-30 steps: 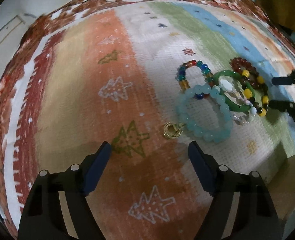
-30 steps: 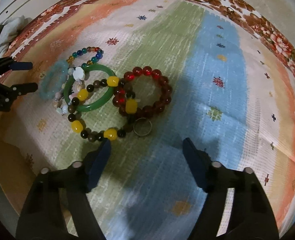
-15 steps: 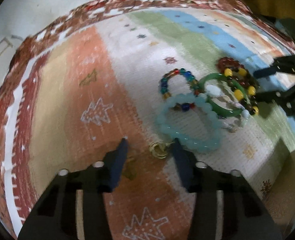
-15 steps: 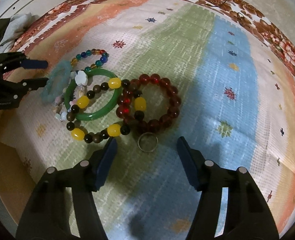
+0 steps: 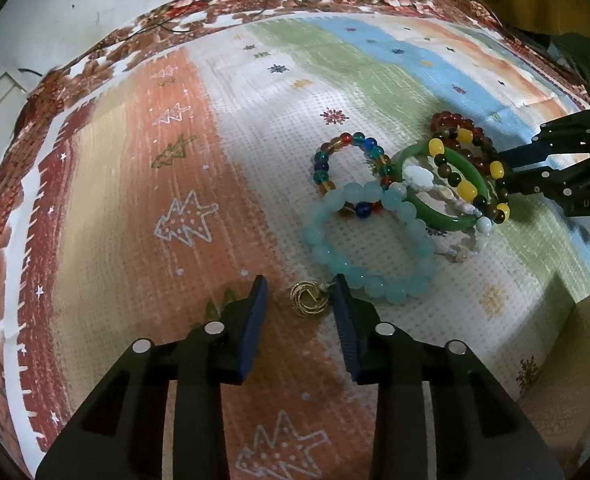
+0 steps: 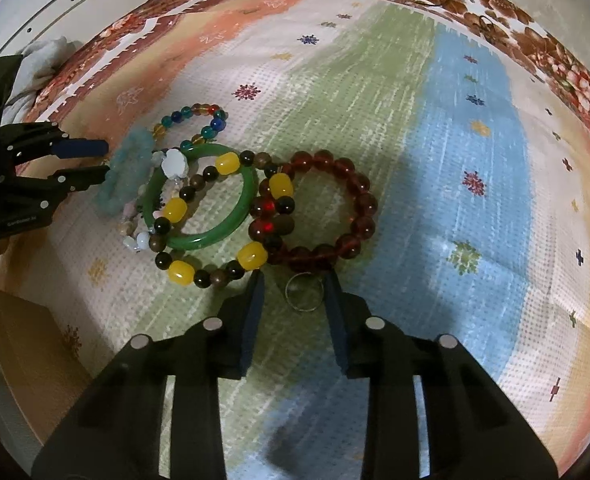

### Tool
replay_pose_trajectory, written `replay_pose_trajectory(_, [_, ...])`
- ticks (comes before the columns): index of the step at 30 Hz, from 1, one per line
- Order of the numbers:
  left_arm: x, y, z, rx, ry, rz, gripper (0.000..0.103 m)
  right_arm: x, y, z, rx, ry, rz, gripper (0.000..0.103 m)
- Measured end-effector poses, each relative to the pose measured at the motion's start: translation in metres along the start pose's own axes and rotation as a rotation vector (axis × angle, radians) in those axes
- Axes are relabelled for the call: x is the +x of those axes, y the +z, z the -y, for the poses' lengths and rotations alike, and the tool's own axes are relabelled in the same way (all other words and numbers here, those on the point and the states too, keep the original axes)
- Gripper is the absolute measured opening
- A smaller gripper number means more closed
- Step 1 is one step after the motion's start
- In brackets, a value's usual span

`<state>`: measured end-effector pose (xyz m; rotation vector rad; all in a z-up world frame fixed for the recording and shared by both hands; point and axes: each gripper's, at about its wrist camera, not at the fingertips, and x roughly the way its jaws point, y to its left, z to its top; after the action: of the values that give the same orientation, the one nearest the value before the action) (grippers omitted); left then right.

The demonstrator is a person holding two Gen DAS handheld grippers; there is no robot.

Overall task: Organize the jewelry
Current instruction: 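Close the left tool on the small gold ring, then carry the gold ring with the left tool over the silver tin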

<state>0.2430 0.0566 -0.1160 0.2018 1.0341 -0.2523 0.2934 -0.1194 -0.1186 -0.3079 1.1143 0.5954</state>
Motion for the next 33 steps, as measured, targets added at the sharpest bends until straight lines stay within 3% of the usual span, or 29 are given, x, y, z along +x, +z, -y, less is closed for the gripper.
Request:
replay_pose_trajectory(2, [0.0,0.0,-0.002,-0.01,0.009,-0.004,0.017,0.0,0.0,0.0,0.005,-0.004,-0.001,0.031])
replay_pose_trajectory(3, [0.0,0.0,-0.003,-0.018,0.01,-0.007,0.017,0.0,0.0,-0.001,0.001,-0.009,-0.002,0.031])
replay_pose_trajectory(6, [0.0,0.0,-0.002,-0.017,0.015,-0.005,0.016,0.0,0.0,-0.002,0.001,-0.012,-0.003,0.021])
replay_pose_trajectory(20, [-0.013,-0.001,-0.016,-0.08,0.041,0.01,0.016,-0.013,0.002,-0.004,0.006,-0.031,0.006,0.021])
replay_pose_trajectory(33, [-0.078,-0.006,-0.004,-0.175,-0.02,0.11,0.016,-0.076,-0.008,-0.014,0.068,-0.019,0.091,0.021])
